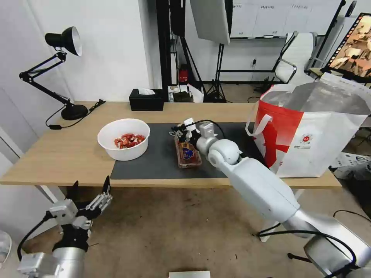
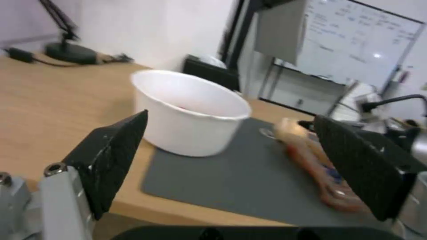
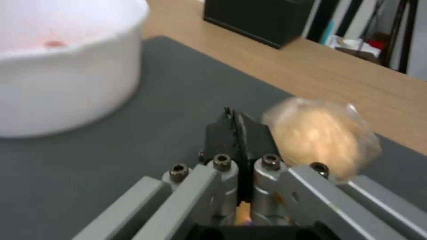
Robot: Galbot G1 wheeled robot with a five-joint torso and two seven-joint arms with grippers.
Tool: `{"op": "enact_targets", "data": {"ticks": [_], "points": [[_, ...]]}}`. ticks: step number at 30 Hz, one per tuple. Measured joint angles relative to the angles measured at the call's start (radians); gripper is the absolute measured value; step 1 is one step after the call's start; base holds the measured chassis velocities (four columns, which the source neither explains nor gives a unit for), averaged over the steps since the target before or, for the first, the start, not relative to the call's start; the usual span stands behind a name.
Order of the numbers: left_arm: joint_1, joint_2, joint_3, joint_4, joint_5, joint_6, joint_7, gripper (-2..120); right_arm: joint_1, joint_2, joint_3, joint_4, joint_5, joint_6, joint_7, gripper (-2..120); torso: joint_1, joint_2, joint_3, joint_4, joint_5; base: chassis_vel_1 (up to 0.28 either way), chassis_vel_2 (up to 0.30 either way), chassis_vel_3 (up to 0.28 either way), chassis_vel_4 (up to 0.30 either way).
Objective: Pick up the trash from the table and place it into the takeout bag.
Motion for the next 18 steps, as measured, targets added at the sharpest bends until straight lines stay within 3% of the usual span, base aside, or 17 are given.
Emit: {"op": "enact_targets", "data": {"ticks": [2, 3, 6, 9, 11, 12, 15, 18], "points": [[-0.02, 0.088, 0.011, 0.007, -0.097, 0.009, -0.01, 100, -0.004, -0.014, 0.001, 0.008, -0.011, -0.023, 0.02, 0, 0.0, 0.0, 0.0, -0.0001, 0.0001, 0.0, 0.0, 0.0, 0.0], [-0.02, 0.088, 0.011, 0.007, -0.097, 0.009, -0.01, 100, -0.004, -0.014, 0.001, 0.008, -0.011, -0.023, 0.02, 0, 0.0, 0.0, 0.0, -0.0001, 0.0001, 0.0, 0.0, 0.0, 0.0], [-0.076, 0.201, 0.033, 0.026, -0.22, 0.02, -0.035, 100, -0.007, -0.033, 0.002, 0.024, -0.001, -0.06, 0.052, 0, 0.0, 0.0, 0.0, 0.0001, -0.0001, 0.0, 0.0, 0.0, 0.0], [-0.105, 0.242, 0.044, 0.036, -0.266, 0.025, -0.04, 100, -0.01, -0.038, 0.003, 0.027, 0.008, -0.077, 0.06, 0, 0.0, 0.0, 0.0, -0.0001, 0.0, 0.0, 0.0, 0.0, 0.0], [-0.179, 0.316, 0.071, 0.062, -0.368, 0.041, -0.049, 100, -0.016, -0.044, 0.008, 0.032, 0.034, -0.102, 0.07, 0, 0.0, 0.0, 0.0, -0.0001, 0.0, 0.0, 0.0, 0.0, 0.0], [-0.179, 0.316, 0.071, 0.062, -0.368, 0.041, -0.049, 100, -0.016, -0.044, 0.008, 0.032, 0.034, -0.102, 0.07, 0, 0.0, 0.0, 0.0, -0.0001, 0.0, 0.0, 0.0, 0.0, 0.0], [-0.288, 0.395, 0.119, 0.111, -0.514, 0.06, -0.055, 100, -0.027, -0.048, 0.01, 0.04, 0.07, -0.133, 0.09, 0, 0.0, 0.0, 0.0, -0.0001, -0.0001, 0.0, 0.0, 0.0, 0.0], [-0.327, 0.427, 0.144, 0.13, -0.565, 0.071, -0.054, 100, -0.029, -0.05, 0.012, 0.044, 0.085, -0.144, 0.098, 0, 0.0, 0.0, 0.0, -0.0001, 0.0001, 0.0, 0.0, 0.0, 0.0]]}}
